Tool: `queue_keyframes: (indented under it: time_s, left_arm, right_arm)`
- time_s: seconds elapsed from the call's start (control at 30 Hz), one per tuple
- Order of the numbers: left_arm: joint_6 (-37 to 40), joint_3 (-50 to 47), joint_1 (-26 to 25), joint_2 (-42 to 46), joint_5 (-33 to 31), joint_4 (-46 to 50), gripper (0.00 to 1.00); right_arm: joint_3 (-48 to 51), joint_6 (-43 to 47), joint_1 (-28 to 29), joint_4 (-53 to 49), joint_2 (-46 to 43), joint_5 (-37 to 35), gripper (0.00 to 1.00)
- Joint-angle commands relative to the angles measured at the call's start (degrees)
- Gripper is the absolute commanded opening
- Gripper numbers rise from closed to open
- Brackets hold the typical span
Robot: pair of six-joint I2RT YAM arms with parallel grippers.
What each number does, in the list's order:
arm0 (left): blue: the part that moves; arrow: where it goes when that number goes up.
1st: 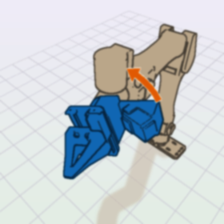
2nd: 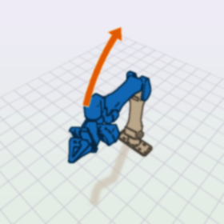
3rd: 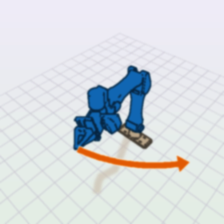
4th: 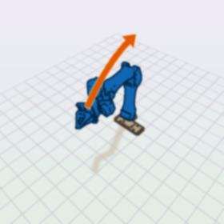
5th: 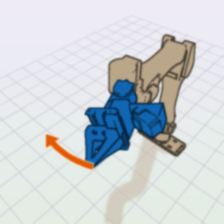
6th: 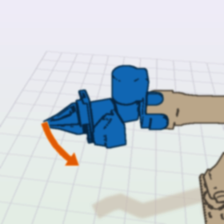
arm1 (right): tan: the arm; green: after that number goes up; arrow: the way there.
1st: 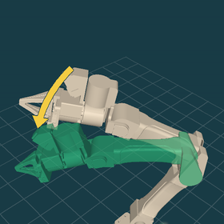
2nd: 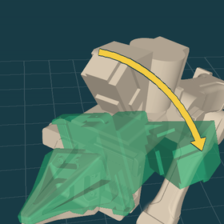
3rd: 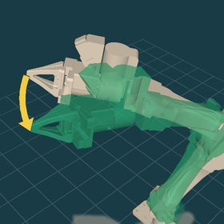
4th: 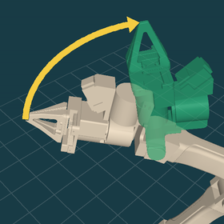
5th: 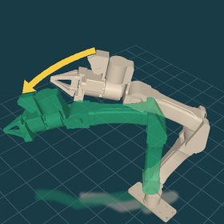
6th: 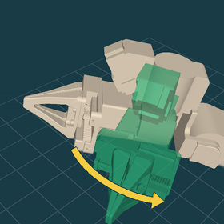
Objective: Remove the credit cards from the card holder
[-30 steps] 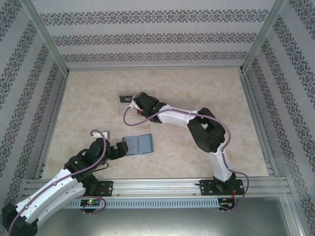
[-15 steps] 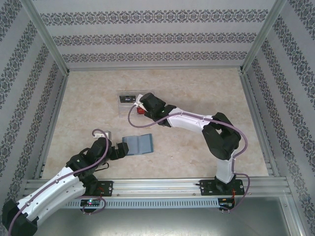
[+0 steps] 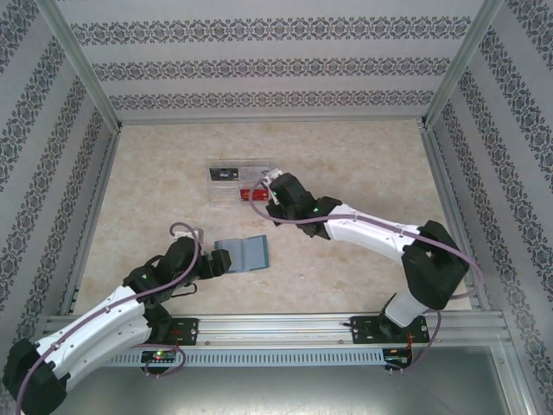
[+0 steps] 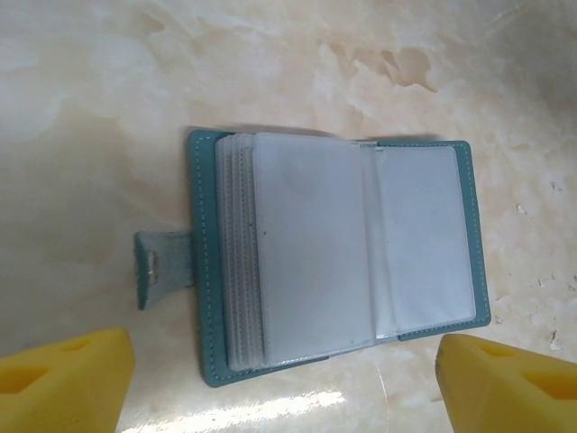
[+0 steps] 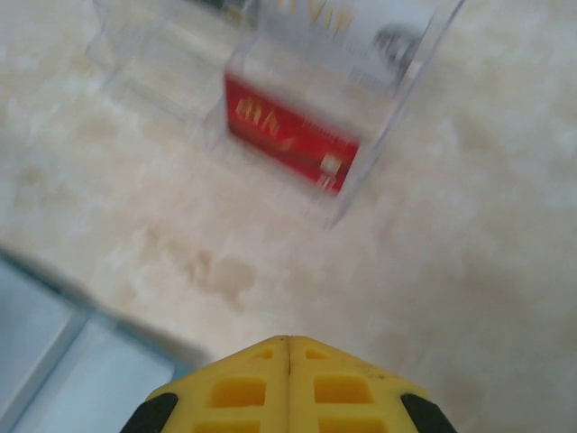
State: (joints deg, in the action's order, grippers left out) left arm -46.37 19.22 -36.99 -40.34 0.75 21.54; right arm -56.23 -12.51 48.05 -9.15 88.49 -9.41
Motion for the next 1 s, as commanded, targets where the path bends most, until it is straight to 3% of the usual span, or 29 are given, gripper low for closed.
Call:
queue_keyframes:
  time_s: [0.0, 0.47, 0.97]
  left_arm:
    - [-1.79, 1.82, 0.61, -2.49, 1.52, -5.15, 0.82]
    - [-4.70, 4.15, 0.47, -16.29, 3.01, -11.80, 0.68]
    - [-2.06, 5.76, 0.51, -24.50, 2.92, -15.81, 0.65]
  right_arm:
    - [4.79, -8.86, 2.91, 2.06, -1.11, 5.05, 0.00]
    - [10.97, -15.00, 7.49, 8.80, 3.35, 7.43, 0.00]
    - [10.52, -16.82, 7.58, 11.44, 9.24, 9.76, 0.00]
